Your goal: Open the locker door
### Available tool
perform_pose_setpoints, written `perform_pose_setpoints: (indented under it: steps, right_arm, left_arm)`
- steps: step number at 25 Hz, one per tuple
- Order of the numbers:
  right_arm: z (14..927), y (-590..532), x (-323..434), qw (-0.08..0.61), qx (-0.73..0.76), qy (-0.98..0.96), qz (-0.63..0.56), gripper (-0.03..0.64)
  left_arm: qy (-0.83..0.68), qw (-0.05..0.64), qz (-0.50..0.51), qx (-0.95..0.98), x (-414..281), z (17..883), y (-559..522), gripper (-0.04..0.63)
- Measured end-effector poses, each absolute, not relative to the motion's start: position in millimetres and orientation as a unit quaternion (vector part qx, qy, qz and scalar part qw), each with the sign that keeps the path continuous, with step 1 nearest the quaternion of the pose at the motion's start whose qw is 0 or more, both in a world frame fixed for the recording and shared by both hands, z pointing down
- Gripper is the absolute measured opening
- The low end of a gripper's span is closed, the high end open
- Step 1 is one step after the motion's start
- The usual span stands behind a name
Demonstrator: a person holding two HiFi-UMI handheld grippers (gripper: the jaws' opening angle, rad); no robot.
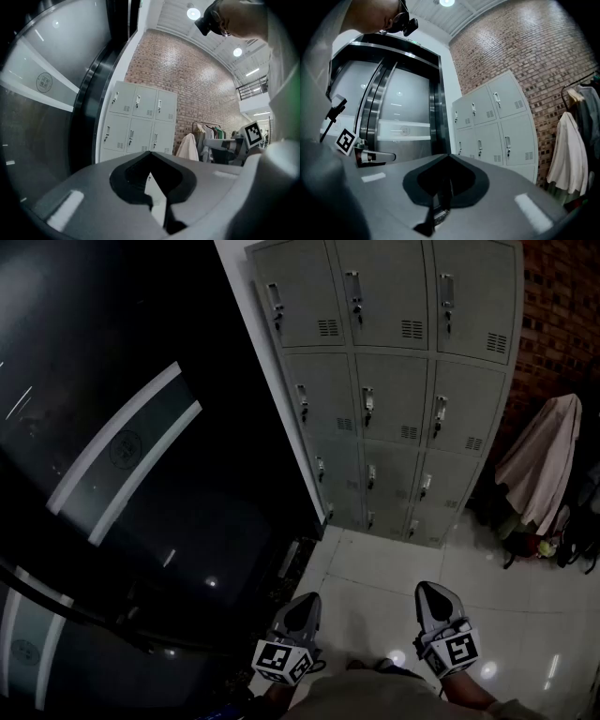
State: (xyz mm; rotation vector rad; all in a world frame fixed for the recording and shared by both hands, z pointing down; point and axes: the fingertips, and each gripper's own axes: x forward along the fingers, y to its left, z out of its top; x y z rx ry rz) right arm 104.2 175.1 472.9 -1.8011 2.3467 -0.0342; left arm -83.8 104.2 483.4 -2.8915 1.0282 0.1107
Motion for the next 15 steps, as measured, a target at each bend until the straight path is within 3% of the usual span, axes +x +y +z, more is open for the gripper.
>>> perform_pose_setpoints:
  steps: [15]
  right_arm:
    - [510.2,167.2,134.4,0.083,-0.587,0.805,-0.016,0.001]
  left_arm:
    - [0.359,0.019,0.042,-0.932,-61.4,522.5,113.4,0.0]
